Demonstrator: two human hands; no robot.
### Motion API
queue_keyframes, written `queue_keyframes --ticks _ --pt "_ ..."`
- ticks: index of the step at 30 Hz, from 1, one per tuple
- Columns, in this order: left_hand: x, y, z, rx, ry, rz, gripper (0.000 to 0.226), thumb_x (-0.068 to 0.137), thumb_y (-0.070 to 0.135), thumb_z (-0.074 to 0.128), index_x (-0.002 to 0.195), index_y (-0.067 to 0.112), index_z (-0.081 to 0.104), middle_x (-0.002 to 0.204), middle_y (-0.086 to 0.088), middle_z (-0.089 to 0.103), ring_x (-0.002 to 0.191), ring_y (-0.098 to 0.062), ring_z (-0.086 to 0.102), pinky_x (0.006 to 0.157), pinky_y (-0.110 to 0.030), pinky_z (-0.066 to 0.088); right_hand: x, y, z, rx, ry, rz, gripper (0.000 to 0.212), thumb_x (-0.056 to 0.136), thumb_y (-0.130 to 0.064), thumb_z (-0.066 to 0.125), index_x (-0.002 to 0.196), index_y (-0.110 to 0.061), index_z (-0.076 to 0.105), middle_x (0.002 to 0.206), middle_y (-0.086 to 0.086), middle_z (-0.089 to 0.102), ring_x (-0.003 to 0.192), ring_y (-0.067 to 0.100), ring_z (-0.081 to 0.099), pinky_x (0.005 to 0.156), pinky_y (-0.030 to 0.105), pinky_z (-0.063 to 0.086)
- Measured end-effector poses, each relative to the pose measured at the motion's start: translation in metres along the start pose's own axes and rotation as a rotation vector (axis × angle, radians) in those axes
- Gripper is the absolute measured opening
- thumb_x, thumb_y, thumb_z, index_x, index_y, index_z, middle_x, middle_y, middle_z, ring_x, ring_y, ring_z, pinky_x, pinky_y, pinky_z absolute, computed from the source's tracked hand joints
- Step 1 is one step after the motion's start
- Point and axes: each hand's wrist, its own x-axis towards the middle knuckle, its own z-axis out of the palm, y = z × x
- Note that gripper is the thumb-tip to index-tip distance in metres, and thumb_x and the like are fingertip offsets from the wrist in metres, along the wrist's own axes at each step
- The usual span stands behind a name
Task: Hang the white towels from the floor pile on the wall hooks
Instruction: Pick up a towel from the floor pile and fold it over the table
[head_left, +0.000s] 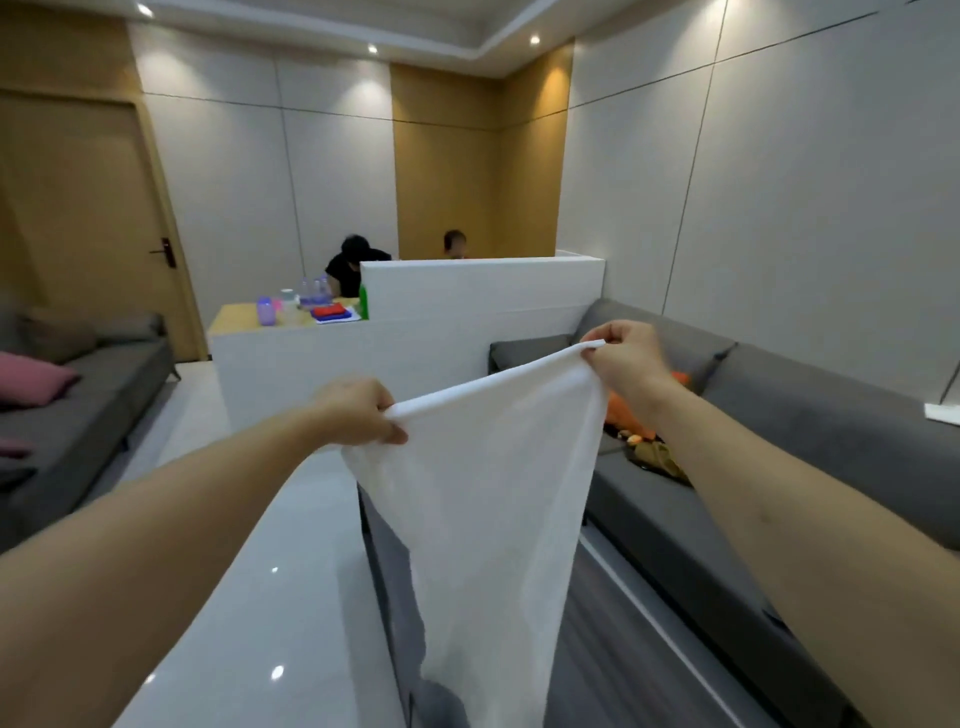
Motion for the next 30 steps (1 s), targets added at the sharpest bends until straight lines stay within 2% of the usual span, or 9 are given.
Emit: queue_keyframes --ticks 5,9,11,13,17,21,25,27,30 --pt "0.016 -0.05 -0.012 -0.004 0.094 -0.081 0.033 0.073 0.048 0.077 0.063 0.025 0.056 0.068 0.005 0.057 0.069 -0.012 0.052 0.054 -0.028 0.033 0.036 0.011 0.046 -0.005 -0.02 -0.013 0.013 0.077 -0.014 0.07 0.076 -0.027 0.072 0.087 -0.006 0.07 0.083 0.014 0.065 0.079 0.034 0.058" --pt "0.062 -0.092 -0.023 -0.005 0.109 -0.121 0.032 0.075 0.047 0.077 0.065 0.024 0.058 0.067 0.004 0.057 0.067 -0.013 0.052 0.052 -0.028 0.032 0.087 0.014 0.103 -0.035 -0.02 -0.035 0.02 0.082 -0.016 0.072 0.101 -0.021 0.075 0.094 -0.005 0.068 0.087 0.015 0.063 0.08 0.026 0.049" --pt "0.1 -0.118 -0.026 -0.007 0.115 -0.149 0.029 0.076 0.046 0.077 0.068 0.023 0.06 0.069 0.004 0.058 0.069 -0.013 0.053 0.052 -0.028 0.033 0.12 0.018 0.135 -0.084 -0.015 -0.03 0.016 0.084 -0.018 0.072 0.101 -0.018 0.075 0.092 -0.002 0.067 0.078 0.013 0.06 0.076 0.025 0.046" --pt "0.145 -0.144 -0.028 -0.029 0.124 -0.17 0.025 0.079 0.043 0.076 0.077 0.022 0.065 0.078 0.002 0.062 0.074 -0.015 0.055 0.056 -0.028 0.039 0.156 0.022 0.17 -0.11 -0.016 -0.028 0.017 0.087 -0.018 0.071 0.103 -0.016 0.074 0.09 -0.002 0.063 0.074 0.01 0.055 0.076 0.025 0.043" --pt "0.241 -0.192 -0.029 -0.08 0.175 -0.219 0.018 0.086 0.035 0.071 0.093 0.021 0.065 0.095 -0.003 0.064 0.089 -0.021 0.058 0.075 -0.032 0.049 0.234 0.023 0.241 -0.089 -0.005 0.016 0.026 0.088 -0.019 0.07 0.114 -0.014 0.071 0.101 -0.001 0.065 0.091 0.021 0.063 0.087 0.033 0.053" --pt "0.318 -0.223 -0.036 -0.081 0.289 -0.283 0.016 0.088 0.035 0.069 0.087 0.019 0.067 0.089 -0.006 0.065 0.085 -0.023 0.057 0.068 -0.031 0.045 0.301 0.021 0.296 0.101 0.031 0.155 0.025 0.089 -0.007 0.066 0.114 -0.005 0.068 0.097 0.013 0.07 0.059 0.021 0.068 0.053 0.027 0.059" --pt "0.366 -0.232 -0.049 -0.087 0.478 -0.314 0.021 0.089 0.042 0.066 0.085 0.021 0.068 0.083 -0.005 0.062 0.081 -0.025 0.053 0.064 -0.031 0.039 0.348 0.017 0.321 0.197 0.038 0.171 0.006 0.091 -0.008 0.065 0.087 -0.011 0.068 0.09 0.01 0.071 0.067 0.019 0.071 0.061 0.028 0.061" --pt "0.38 -0.23 -0.054 -0.062 0.554 -0.319 0.02 0.089 0.041 0.066 0.088 0.022 0.069 0.084 -0.006 0.059 0.08 -0.026 0.049 0.064 -0.032 0.036 0.364 0.018 0.325 0.247 0.033 0.156 0.016 0.09 -0.005 0.064 0.077 -0.015 0.066 0.088 0.01 0.07 0.067 0.019 0.071 0.062 0.028 0.061" --pt "0.392 -0.22 -0.055 0.005 0.632 -0.305 0.017 0.092 0.036 0.063 0.093 0.021 0.071 0.085 -0.007 0.059 0.079 -0.026 0.046 0.063 -0.033 0.033 0.377 0.024 0.32 0.256 0.005 0.119 0.015 0.088 -0.006 0.063 0.078 -0.017 0.067 0.085 0.008 0.071 0.073 0.023 0.072 0.069 0.033 0.062"
